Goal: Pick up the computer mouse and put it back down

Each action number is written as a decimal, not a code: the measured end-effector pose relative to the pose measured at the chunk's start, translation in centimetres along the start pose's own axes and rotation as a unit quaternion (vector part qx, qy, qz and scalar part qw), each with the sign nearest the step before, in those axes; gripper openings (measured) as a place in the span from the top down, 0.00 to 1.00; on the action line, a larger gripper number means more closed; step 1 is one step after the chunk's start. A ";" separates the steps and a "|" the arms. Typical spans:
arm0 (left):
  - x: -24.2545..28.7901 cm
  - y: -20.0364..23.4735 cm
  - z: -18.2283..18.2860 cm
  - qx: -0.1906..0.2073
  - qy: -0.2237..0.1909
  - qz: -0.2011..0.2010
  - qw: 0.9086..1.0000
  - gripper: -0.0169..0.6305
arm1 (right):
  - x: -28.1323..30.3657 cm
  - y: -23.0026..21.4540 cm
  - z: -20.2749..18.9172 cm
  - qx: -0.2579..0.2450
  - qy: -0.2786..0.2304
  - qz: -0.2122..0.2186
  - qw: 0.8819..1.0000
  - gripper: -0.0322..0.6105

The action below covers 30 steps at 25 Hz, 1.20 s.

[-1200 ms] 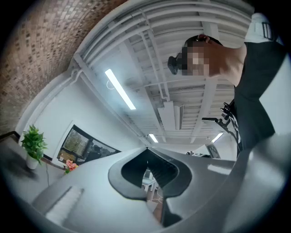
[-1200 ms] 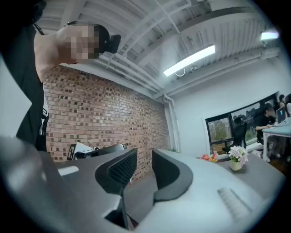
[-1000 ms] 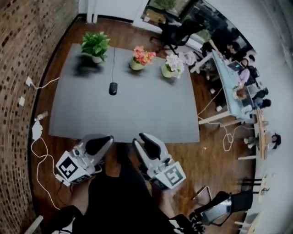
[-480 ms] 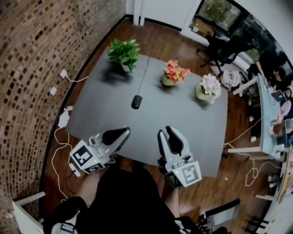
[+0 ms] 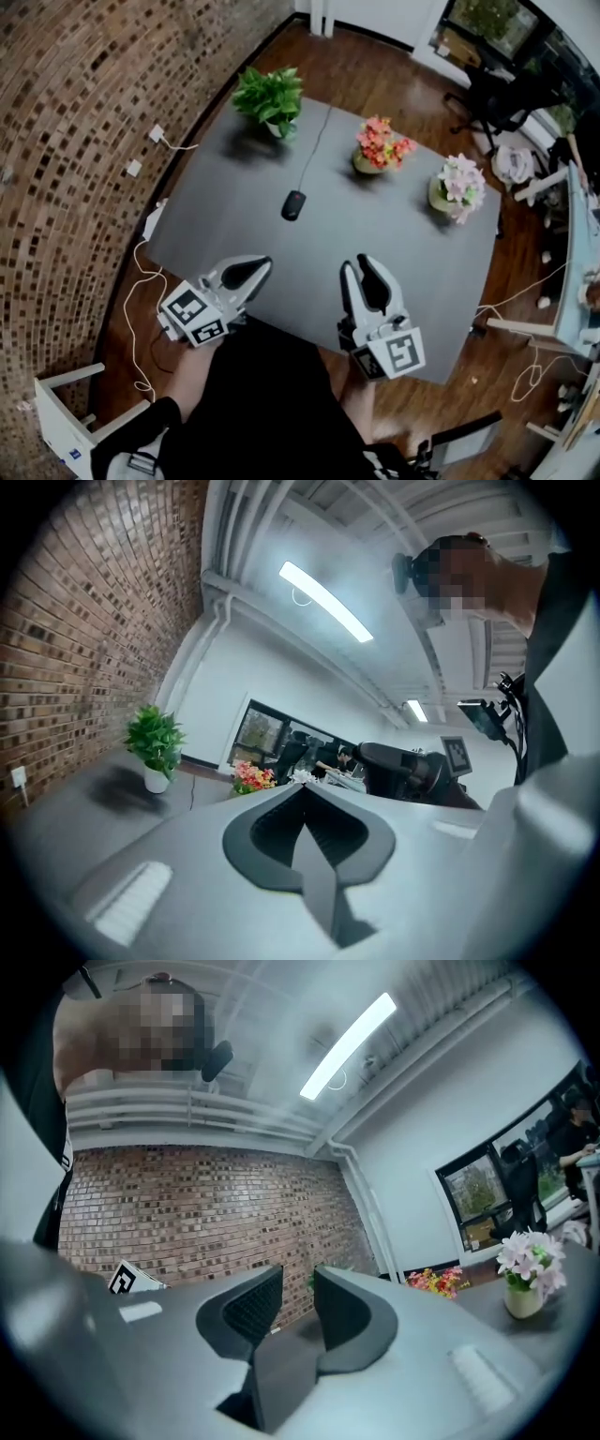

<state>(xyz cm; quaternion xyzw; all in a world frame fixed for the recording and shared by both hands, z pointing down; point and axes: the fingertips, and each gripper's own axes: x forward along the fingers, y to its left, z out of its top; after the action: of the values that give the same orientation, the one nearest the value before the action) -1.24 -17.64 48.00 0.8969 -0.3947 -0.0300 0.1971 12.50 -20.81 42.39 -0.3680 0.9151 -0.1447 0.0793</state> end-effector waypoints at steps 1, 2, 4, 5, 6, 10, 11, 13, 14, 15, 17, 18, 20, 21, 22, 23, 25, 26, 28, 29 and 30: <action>0.2 0.9 -0.2 -0.004 0.002 0.005 1.000 0.97 | 0.4 -0.2 -0.1 0.000 0.002 -0.003 1.000 0.83; 0.6 1.9 -0.4 -0.008 0.004 0.009 1.000 0.97 | 0.7 -0.5 -0.1 -0.002 0.005 -0.007 1.000 0.83; 1.6 4.2 -1.5 -0.019 0.012 0.017 1.000 0.97 | 1.1 -1.0 0.0 -0.012 0.011 -0.020 1.000 0.83; 2.2 5.5 -2.2 -0.028 0.019 0.020 0.999 0.97 | 1.4 -1.4 0.0 -0.017 0.016 -0.027 0.999 0.83; 2.9 6.8 -2.9 -0.038 0.027 0.024 0.999 0.97 | 1.8 -1.8 -0.3 -0.021 0.023 -0.033 0.999 0.83; 5.5 12.5 -5.0 -0.060 0.056 0.058 0.995 0.97 | 4.5 -4.0 -3.6 -0.040 0.074 -0.051 0.995 0.83; 6.2 14.0 -5.9 -0.053 0.067 0.075 0.994 0.96 | 5.4 -4.5 -4.5 -0.043 0.091 -0.051 0.994 0.83; 7.7 17.7 -8.7 -0.016 0.104 0.123 0.987 0.66 | 7.0 -4.8 -5.8 -0.041 0.115 -0.050 0.991 0.77; 8.5 19.5 -10.3 0.004 0.126 0.147 0.981 0.45 | 7.6 -4.8 -6.1 -0.039 0.122 -0.050 0.991 0.77; 9.3 21.2 -11.9 0.019 0.145 0.165 0.975 0.35 | 8.0 -4.6 -6.3 -0.036 0.127 -0.051 0.990 0.77; 11.4 23.7 -14.7 0.030 0.171 0.186 0.967 0.33 | 8.3 -4.4 -6.7 -0.032 0.135 -0.056 0.989 0.77; 12.6 24.6 -16.0 0.031 0.182 0.191 0.964 0.33 | 8.2 -4.2 -6.9 -0.031 0.138 -0.058 0.988 0.77; 14.7 25.9 -18.6 0.034 0.206 0.199 0.957 0.33 | 7.9 -4.0 -7.3 -0.030 0.144 -0.063 0.987 0.77; 15.6 26.5 -19.8 0.038 0.220 0.204 0.953 0.33 | 7.6 -3.9 -7.4 -0.030 0.146 -0.065 0.987 0.77; 16.3 27.1 -21.1 0.041 0.235 0.210 0.948 0.33 | 7.4 -3.8 -7.5 -0.030 0.148 -0.068 0.986 0.77; 16.8 27.7 -22.3 0.043 0.250 0.217 0.943 0.33 | 7.2 -3.6 -7.5 -0.031 0.150 -0.070 0.986 0.77; 17.3 28.7 -24.1 0.043 0.277 0.233 0.931 0.33 | 6.8 -3.5 -7.3 -0.031 0.151 -0.075 0.985 0.77; 17.3 29.2 -24.6 0.046 0.286 0.241 0.926 0.33 | 6.6 -3.5 -7.1 -0.031 0.149 -0.077 0.985 0.77; 17.3 29.7 -24.9 0.057 0.297 0.254 0.919 0.35 | 6.2 -3.5 -6.7 -0.033 0.145 -0.080 0.986 0.77; 17.4 29.8 -25.0 0.062 0.300 0.256 0.917 0.35 | 6.1 -3.5 -6.7 -0.034 0.144 -0.081 0.986 0.77; 17.4 29.8 -25.1 0.065 0.300 0.255 0.917 0.35 | 5.9 -3.5 -6.6 -0.033 0.143 -0.082 0.986 0.77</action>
<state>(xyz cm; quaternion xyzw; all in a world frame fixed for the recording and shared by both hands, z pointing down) -4.77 -40.03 84.11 0.7434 -0.5335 0.3179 0.2485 8.89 -25.93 49.54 -0.4199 0.8879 -0.1714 -0.0772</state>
